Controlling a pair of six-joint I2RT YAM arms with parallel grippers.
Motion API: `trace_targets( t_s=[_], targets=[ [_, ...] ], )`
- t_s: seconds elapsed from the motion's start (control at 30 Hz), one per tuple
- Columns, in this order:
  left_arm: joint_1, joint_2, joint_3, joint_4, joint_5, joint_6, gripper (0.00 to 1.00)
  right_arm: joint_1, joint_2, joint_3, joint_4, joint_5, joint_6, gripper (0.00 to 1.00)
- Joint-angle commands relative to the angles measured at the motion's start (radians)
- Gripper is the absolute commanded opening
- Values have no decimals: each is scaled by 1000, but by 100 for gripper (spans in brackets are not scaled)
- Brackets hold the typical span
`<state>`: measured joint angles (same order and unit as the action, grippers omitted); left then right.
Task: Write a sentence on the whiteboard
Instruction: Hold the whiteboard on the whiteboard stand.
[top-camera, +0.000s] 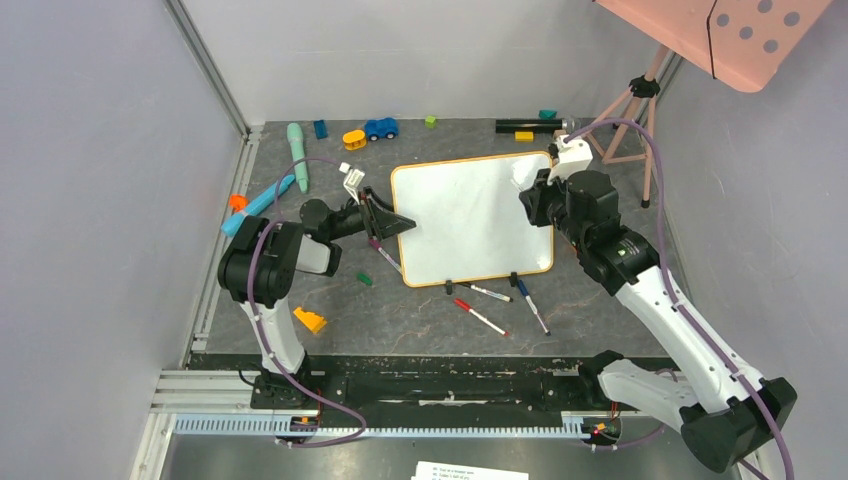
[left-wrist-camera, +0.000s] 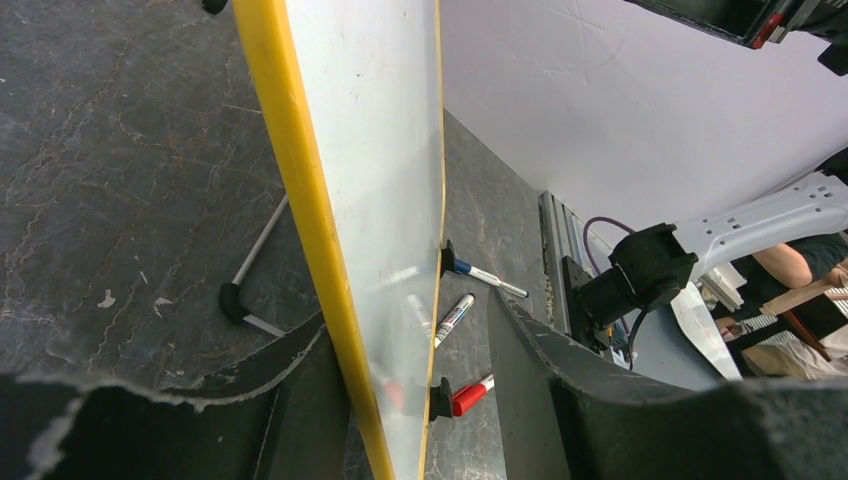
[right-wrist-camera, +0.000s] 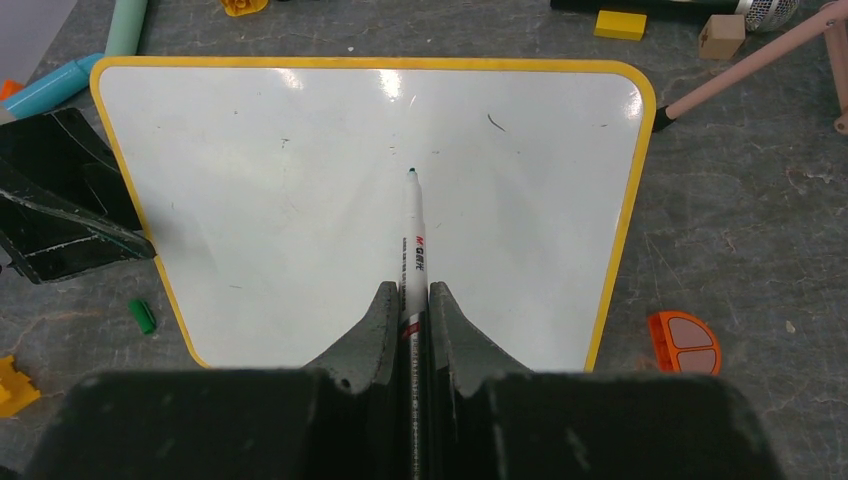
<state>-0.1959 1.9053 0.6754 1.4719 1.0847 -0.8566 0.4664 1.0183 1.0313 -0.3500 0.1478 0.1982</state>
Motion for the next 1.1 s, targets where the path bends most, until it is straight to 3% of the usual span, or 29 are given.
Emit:
trace_targets(
  t_s=[0.0, 0.53, 0.83, 1.07],
  targets=[
    [2, -39, -31, 85, 6, 9, 56, -5, -28, -7, 46, 15, 18, 0],
    [9, -33, -36, 85, 12, 3, 58, -4, -24, 11, 32, 14, 26, 0],
    [9, -12, -4, 85, 47, -8, 40, -5, -22, 15, 25, 22, 19, 0],
    [9, -2, 1, 85, 33, -23, 18, -5, -6, 29, 19, 23, 2, 0]
  ],
)
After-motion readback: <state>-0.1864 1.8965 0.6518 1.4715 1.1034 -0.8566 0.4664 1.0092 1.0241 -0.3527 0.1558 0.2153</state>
